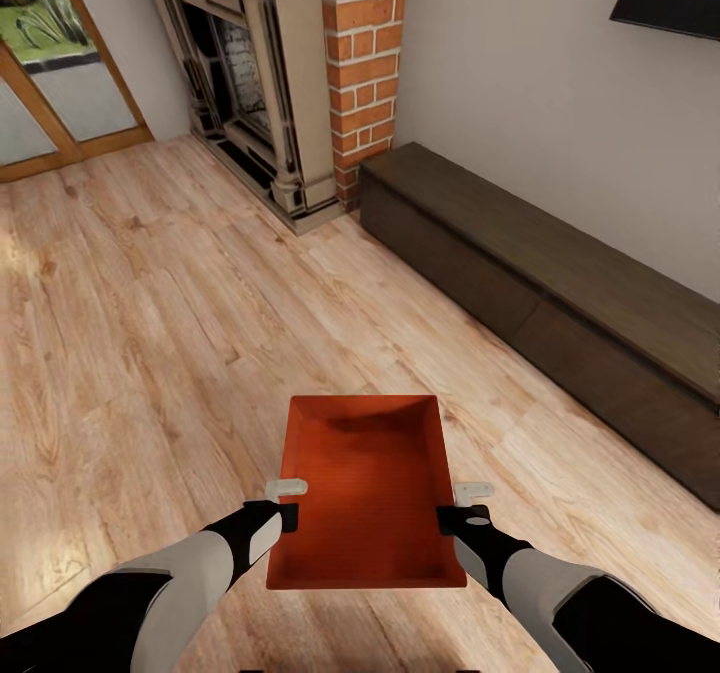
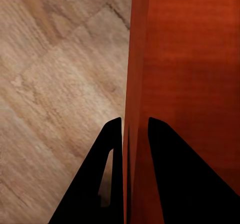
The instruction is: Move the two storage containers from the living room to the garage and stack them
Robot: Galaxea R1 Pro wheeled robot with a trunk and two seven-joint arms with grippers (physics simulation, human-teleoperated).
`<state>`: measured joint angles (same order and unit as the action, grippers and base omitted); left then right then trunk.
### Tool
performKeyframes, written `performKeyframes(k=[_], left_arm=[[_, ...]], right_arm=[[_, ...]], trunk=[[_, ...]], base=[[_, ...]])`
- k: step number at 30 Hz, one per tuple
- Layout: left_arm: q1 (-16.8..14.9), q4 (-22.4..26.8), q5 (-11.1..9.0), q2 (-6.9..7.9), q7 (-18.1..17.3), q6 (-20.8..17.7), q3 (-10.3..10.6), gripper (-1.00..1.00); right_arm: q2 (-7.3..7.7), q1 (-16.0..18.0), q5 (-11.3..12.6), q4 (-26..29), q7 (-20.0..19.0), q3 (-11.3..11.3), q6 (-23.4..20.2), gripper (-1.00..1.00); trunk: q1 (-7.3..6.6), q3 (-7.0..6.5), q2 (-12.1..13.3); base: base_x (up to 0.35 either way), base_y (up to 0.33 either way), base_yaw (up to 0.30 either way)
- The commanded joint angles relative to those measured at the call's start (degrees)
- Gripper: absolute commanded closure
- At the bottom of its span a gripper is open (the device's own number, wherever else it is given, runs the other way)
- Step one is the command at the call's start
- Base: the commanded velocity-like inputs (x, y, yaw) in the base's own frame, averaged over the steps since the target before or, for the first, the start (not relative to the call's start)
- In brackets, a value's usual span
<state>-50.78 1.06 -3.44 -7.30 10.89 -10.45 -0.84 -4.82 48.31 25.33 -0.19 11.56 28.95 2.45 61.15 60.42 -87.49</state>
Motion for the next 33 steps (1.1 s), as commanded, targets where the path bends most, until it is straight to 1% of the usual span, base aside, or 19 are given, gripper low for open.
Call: performKeyframes(k=[1,14,33], left_arm=[[0.00,0.09,0.08,0.00,0.39,-0.36,1.19,1.00],[-0.02,0.09,0.02,0.00,0.45,-0.45,1.19,1.00],[-0.01,0.09,0.01,0.00,0.43,-0.45,1.19,1.00]], right_arm=[[0.01,0.03,0.69,-0.07,0.31,0.41,0.27,1.00],[-0.26,0.03,0.69,-0.04,0.31,0.41,0.27,1.00],[-0.27,0.03,0.60,-0.06,0.31,0.41,0.28,1.00]], trunk=[[-0.23,-0.16,0.40],[-3.08,-2.49,5.62],[-7.26,-5.90,13.24]], base=[[0.000,0.000,0.000],[0.000,0.000,0.000],[0.000,0.000,0.000]])
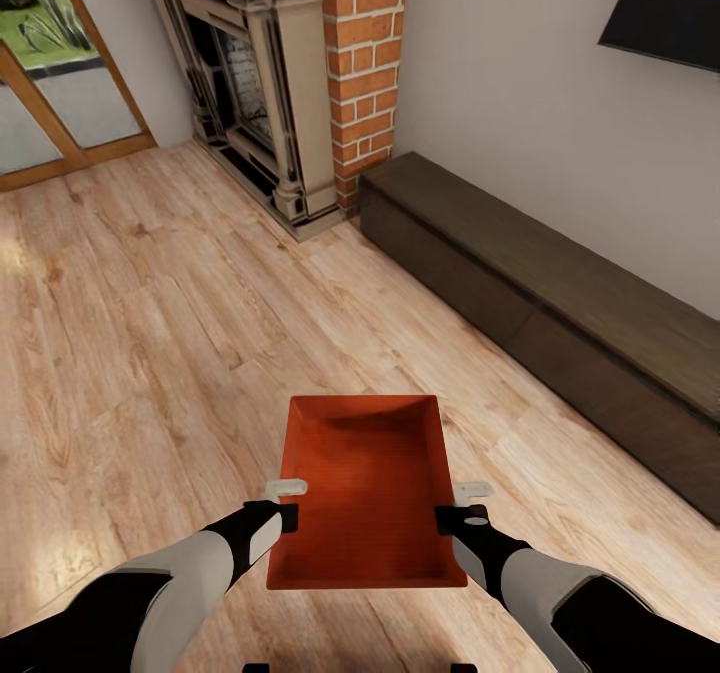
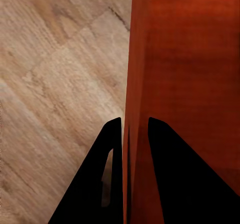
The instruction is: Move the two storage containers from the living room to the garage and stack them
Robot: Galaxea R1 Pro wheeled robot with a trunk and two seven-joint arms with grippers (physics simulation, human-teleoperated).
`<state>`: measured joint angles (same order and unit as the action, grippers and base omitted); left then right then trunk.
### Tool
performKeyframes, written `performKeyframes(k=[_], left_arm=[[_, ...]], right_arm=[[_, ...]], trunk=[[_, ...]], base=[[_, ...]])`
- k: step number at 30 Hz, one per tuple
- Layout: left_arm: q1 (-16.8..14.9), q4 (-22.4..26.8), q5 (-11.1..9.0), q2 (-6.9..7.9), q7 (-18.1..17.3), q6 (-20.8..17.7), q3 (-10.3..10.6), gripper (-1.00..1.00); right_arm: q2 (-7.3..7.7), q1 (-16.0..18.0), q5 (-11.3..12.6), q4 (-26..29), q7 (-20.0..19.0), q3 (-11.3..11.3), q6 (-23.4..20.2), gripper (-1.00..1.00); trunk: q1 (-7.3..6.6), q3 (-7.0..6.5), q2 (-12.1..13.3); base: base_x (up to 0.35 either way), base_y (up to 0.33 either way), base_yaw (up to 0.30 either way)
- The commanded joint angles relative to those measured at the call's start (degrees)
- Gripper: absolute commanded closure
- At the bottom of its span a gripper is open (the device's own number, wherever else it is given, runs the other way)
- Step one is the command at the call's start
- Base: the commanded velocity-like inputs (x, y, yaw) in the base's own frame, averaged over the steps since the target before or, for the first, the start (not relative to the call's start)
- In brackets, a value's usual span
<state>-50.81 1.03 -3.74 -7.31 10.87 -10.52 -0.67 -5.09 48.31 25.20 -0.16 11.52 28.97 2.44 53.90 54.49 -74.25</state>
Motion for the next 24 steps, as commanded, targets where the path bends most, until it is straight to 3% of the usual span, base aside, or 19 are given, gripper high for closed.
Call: performKeyframes(k=[1,24], left_arm=[[0.01,0.11,0.31,0.01,0.46,-0.38,1.02,1.00],[0.02,0.11,0.31,0.01,0.42,-0.55,1.02,1.00]], right_arm=[[-0.01,0.03,0.73,-0.10,0.34,0.38,0.29,1.00],[-0.01,0.03,0.73,-0.06,0.34,0.38,0.29,1.00]], trunk=[[-0.23,-0.16,0.40],[-5.28,-4.29,9.62]], base=[[0.000,0.000,0.000],[0.000,0.000,0.000]])
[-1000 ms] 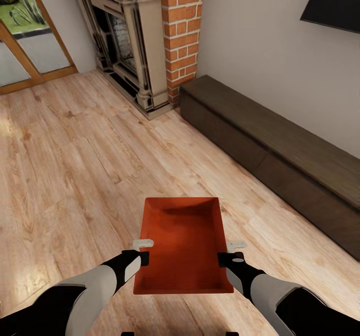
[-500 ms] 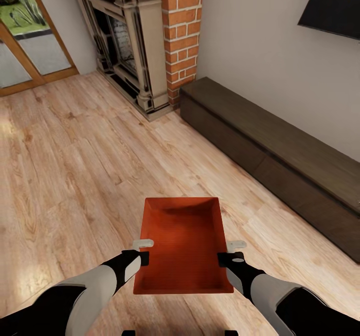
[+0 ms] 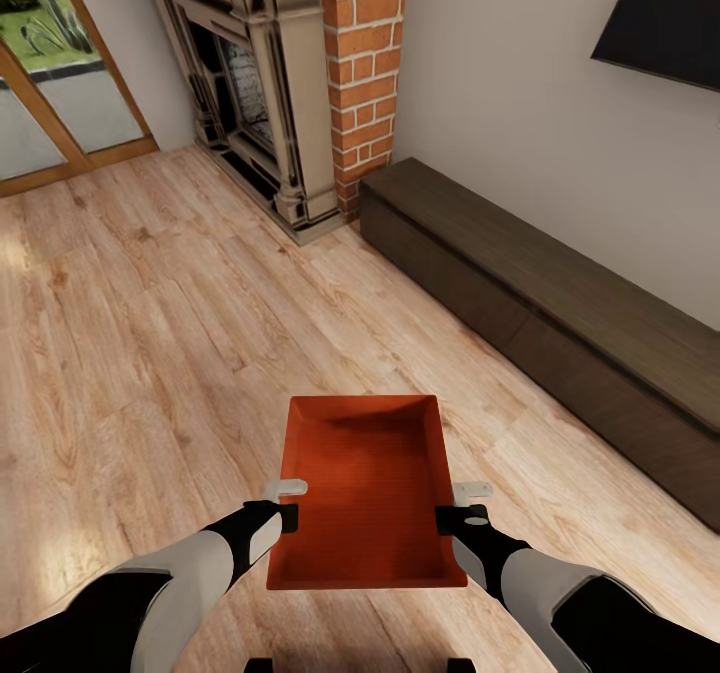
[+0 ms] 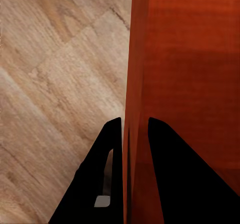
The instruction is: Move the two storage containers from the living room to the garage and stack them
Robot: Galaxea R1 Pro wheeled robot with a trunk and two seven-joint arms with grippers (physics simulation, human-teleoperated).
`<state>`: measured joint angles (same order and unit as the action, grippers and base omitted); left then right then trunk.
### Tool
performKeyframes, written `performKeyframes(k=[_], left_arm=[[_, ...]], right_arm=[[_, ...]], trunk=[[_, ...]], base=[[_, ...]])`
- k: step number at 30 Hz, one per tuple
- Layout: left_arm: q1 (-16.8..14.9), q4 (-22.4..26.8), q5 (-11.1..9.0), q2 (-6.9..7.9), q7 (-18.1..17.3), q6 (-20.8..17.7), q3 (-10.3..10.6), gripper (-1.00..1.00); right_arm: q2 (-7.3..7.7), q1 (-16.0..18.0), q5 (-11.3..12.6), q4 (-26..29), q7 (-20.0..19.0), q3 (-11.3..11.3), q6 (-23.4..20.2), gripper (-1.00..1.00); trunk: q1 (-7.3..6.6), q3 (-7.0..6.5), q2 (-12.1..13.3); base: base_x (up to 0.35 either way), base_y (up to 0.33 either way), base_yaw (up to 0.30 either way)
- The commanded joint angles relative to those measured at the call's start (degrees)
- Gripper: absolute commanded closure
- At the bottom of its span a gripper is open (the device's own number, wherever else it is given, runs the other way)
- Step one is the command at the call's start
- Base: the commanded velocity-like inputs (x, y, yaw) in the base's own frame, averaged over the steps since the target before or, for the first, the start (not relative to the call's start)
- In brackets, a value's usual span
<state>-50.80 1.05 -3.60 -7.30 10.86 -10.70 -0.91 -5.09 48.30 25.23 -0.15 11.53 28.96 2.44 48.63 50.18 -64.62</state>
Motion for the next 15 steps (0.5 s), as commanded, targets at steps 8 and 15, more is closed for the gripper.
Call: performKeyframes(k=[8,15], left_arm=[[0.00,0.09,0.18,0.21,0.48,-0.38,1.27,1.00],[0.02,0.09,0.20,0.27,0.48,-0.38,1.27,1.00]], right_arm=[[-0.01,0.04,0.63,-0.11,0.33,0.40,0.29,1.00],[-0.01,0.04,0.53,-0.11,0.33,0.40,0.29,1.00]], trunk=[[-1.76,-1.41,3.20],[-3.30,-2.67,6.01]], base=[[0.000,0.000,0.000],[0.000,0.000,0.000]])
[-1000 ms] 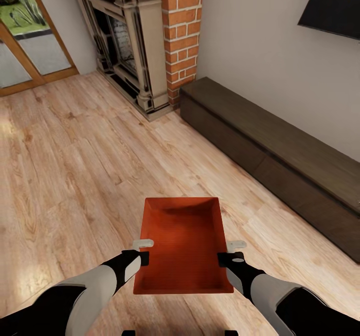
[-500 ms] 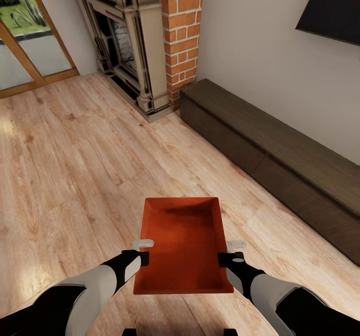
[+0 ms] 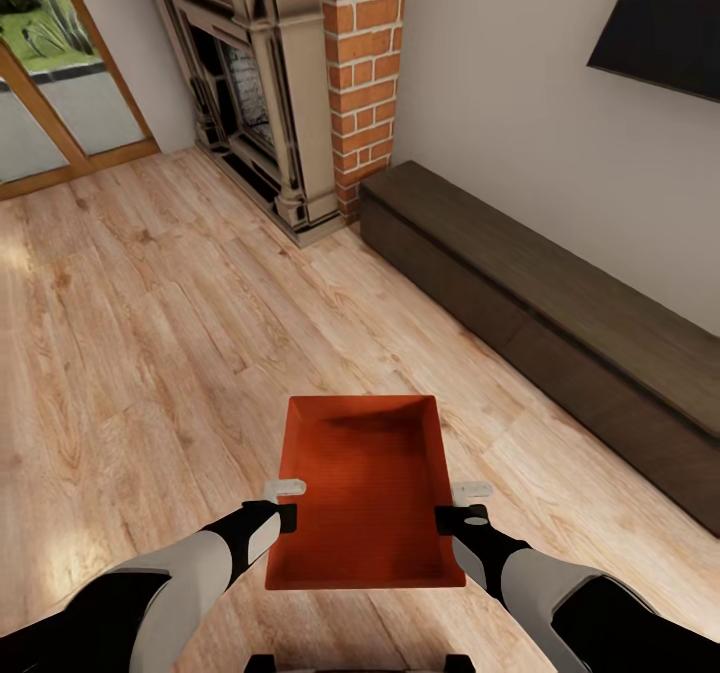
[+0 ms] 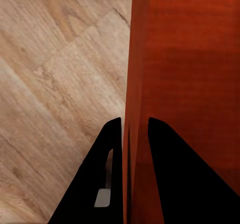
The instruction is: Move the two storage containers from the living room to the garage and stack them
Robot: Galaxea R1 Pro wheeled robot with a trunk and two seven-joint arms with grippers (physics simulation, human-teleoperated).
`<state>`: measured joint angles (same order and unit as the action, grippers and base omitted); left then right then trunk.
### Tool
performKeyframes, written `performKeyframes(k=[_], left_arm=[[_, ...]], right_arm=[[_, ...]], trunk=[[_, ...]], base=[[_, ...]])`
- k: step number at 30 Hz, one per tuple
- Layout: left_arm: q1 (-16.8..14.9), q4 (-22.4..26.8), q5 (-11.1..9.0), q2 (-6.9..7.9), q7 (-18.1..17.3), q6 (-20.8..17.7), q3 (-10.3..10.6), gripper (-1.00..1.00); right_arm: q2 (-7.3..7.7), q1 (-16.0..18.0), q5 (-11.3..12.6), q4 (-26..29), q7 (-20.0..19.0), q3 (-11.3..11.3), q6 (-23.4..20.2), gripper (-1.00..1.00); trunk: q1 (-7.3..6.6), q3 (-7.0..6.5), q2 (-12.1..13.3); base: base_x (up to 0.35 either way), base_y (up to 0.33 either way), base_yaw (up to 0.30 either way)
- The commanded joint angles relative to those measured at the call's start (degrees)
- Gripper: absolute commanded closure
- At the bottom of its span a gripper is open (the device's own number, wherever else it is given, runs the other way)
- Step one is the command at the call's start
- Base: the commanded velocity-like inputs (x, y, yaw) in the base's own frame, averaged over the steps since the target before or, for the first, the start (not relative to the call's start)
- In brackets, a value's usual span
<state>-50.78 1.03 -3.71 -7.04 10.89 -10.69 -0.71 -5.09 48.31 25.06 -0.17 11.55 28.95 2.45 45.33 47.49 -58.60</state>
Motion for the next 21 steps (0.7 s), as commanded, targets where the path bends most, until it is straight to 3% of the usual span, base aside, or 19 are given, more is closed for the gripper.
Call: performKeyframes(k=[1,5,21], left_arm=[[0.00,0.11,0.30,0.01,0.45,-0.34,1.07,1.00],[-0.01,0.11,0.29,0.01,0.45,-0.10,1.07,1.00],[-0.02,0.11,0.28,0.01,0.72,0.13,1.07,1.00]], right_arm=[[-0.01,0.03,0.70,-0.04,0.32,0.41,0.27,1.00],[-0.01,0.03,0.58,-0.07,0.32,0.41,0.27,1.00],[-0.22,0.03,1.01,-0.03,0.41,0.41,0.35,1.00]], trunk=[[-0.22,-0.16,0.39],[-1.10,-0.87,1.99],[-1.10,-0.97,1.99]], base=[[0.000,0.000,0.000],[0.000,0.000,0.000],[0.000,0.000,0.000]])
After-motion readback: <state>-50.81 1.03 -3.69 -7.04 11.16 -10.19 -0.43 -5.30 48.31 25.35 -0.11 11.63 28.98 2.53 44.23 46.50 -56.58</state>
